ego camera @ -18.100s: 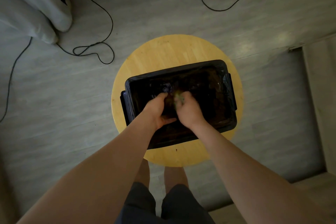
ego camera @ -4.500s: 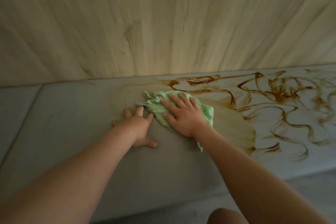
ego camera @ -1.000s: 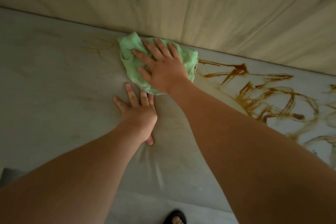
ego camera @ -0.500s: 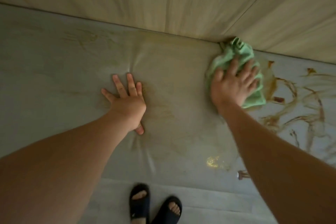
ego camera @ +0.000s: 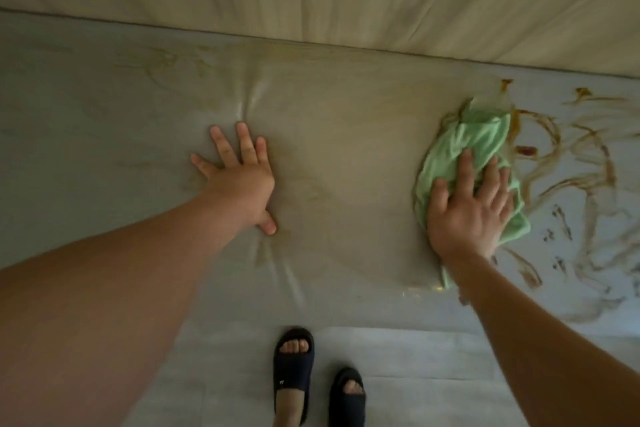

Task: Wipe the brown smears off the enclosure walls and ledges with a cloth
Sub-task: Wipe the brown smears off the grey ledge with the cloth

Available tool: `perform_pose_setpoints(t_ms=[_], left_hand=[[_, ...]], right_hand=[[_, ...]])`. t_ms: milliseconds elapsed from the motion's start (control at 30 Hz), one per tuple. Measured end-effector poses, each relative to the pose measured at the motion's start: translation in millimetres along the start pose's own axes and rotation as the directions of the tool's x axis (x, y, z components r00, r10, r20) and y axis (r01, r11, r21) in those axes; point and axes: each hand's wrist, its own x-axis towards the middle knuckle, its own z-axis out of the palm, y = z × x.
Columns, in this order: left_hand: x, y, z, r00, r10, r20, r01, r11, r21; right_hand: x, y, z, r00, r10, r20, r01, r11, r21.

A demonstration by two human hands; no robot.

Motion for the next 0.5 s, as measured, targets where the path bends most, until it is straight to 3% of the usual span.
perform_pose_setpoints(t_ms=[67, 200, 367, 433, 500], left_hand=[[-2.3, 3.9, 0.4, 1.000, -0.010, -0.020, 0.010, 1.000, 0.001], [-7.6, 0.1, 9.7, 0.991, -0.016, -0.136, 0.020, 0.999, 0.026], [-35.8, 10.6, 24.2, 0.953, -0.140, -0.270, 0.130, 0.990, -0.055], [-48.6, 33.0, 24.4, 0.942, -0.193, -0.276, 0.170, 0.980, -0.105], [-63.3, 67.7, 21.8, 0.947, -0.166, -0.274, 0.128, 0.980, -0.152]], right_hand=[[-34.7, -14.0, 12.1, 0.999, -0.037, 0.011, 0.037, 0.999, 0.003], [-99.5, -31.1, 31.8, 0.958, -0.282, 0.049, 0.284, 0.959, -0.016], [-116.4, 9.6, 28.5, 0.745, -0.659, 0.100, 0.662, 0.750, 0.008], [-110.2, 38.3, 23.9, 0.654, -0.744, 0.135, 0.753, 0.658, -0.018], [-98.6, 75.8, 15.8, 0.621, -0.768, 0.154, 0.781, 0.624, -0.038]])
